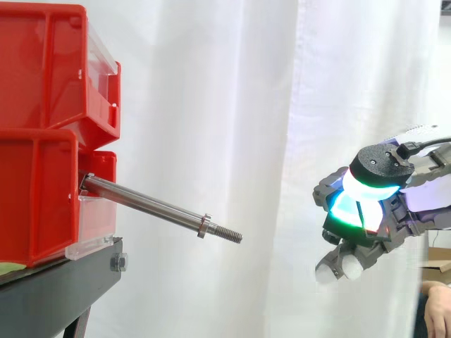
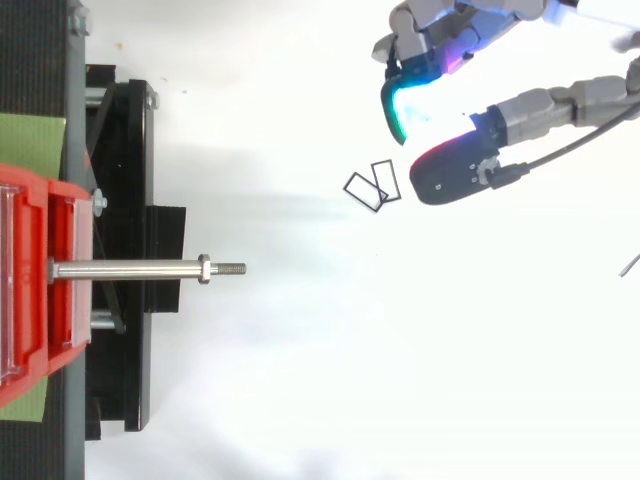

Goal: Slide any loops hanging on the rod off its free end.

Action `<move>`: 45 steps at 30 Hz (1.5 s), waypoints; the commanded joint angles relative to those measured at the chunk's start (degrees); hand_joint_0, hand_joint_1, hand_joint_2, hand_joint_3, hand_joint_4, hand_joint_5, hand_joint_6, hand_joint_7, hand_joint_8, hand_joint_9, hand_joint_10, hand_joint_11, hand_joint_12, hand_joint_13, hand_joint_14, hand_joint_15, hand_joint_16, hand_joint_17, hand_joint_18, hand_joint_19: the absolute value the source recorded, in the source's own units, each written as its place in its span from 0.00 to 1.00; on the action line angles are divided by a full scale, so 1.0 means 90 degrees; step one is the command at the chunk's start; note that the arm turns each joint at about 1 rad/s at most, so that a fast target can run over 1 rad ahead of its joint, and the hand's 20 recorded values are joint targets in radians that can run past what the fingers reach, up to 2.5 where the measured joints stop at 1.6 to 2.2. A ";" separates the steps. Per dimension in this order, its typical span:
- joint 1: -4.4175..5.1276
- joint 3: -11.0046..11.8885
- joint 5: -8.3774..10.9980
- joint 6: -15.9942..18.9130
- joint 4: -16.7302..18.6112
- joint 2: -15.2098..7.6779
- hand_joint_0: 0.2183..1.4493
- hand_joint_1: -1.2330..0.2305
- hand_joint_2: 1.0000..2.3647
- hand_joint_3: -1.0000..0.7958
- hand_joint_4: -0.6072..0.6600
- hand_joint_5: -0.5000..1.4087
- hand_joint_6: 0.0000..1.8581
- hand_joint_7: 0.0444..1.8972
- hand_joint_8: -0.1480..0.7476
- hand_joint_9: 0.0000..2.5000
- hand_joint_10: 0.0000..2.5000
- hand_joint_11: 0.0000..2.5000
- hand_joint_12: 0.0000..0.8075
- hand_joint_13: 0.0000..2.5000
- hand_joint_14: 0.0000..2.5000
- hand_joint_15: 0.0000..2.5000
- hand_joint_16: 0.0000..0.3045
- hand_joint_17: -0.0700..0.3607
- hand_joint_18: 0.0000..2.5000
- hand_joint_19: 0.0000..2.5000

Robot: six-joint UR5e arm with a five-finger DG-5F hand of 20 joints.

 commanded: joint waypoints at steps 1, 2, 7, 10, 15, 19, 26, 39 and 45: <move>0.0003 0.0000 0.0000 -0.0007 0.0000 0.0000 0.31 0.39 0.01 0.38 0.52 0.16 0.45 0.71 0.46 0.33 0.00 0.11 0.30 0.20 0.00 0.00 0.14 0.38 0.15 0.01; 0.0003 0.0000 0.0000 -0.0007 0.0000 0.0000 0.31 0.39 0.01 0.38 0.52 0.16 0.45 0.71 0.47 0.32 0.00 0.10 0.30 0.20 0.00 0.00 0.13 0.38 0.15 0.01; 0.0003 0.0000 0.0000 -0.0007 0.0000 0.0000 0.31 0.40 0.01 0.38 0.52 0.16 0.45 0.71 0.48 0.30 0.00 0.07 0.31 0.18 0.00 0.00 0.14 0.38 0.13 0.00; 0.0003 0.0000 0.0010 -0.0007 0.0000 0.0000 0.30 0.40 0.01 0.38 0.52 0.16 0.45 0.71 0.46 0.29 0.00 0.07 0.31 0.18 0.00 0.00 0.14 0.38 0.13 0.00; -0.0007 0.0000 0.0010 -0.0007 0.0000 0.0000 0.30 0.41 0.01 0.38 0.52 0.16 0.45 0.71 0.47 0.31 0.01 0.20 0.31 0.18 0.00 0.00 0.14 0.38 0.12 0.00; 0.0003 0.0000 0.0010 0.0003 0.0000 0.0000 0.31 0.41 0.01 0.39 0.53 0.16 0.46 0.71 0.45 0.32 0.00 0.13 0.30 0.18 0.00 0.00 0.14 0.38 0.12 0.00; 0.0003 0.0000 0.0010 -0.0007 0.0000 0.0000 0.31 0.41 0.01 0.38 0.53 0.16 0.46 0.71 0.45 0.32 0.00 0.10 0.30 0.18 0.00 0.00 0.14 0.38 0.12 0.00; 0.0003 0.0000 0.0010 -0.0007 0.0000 0.0000 0.31 0.41 0.01 0.39 0.53 0.16 0.46 0.70 0.47 0.32 0.00 0.11 0.31 0.18 0.00 0.00 0.14 0.38 0.13 0.00; -0.0007 0.0000 0.0010 -0.0007 0.0000 0.0000 0.31 0.41 0.01 0.38 0.53 0.16 0.46 0.70 0.46 0.33 0.00 0.11 0.31 0.19 0.00 0.00 0.14 0.38 0.13 0.00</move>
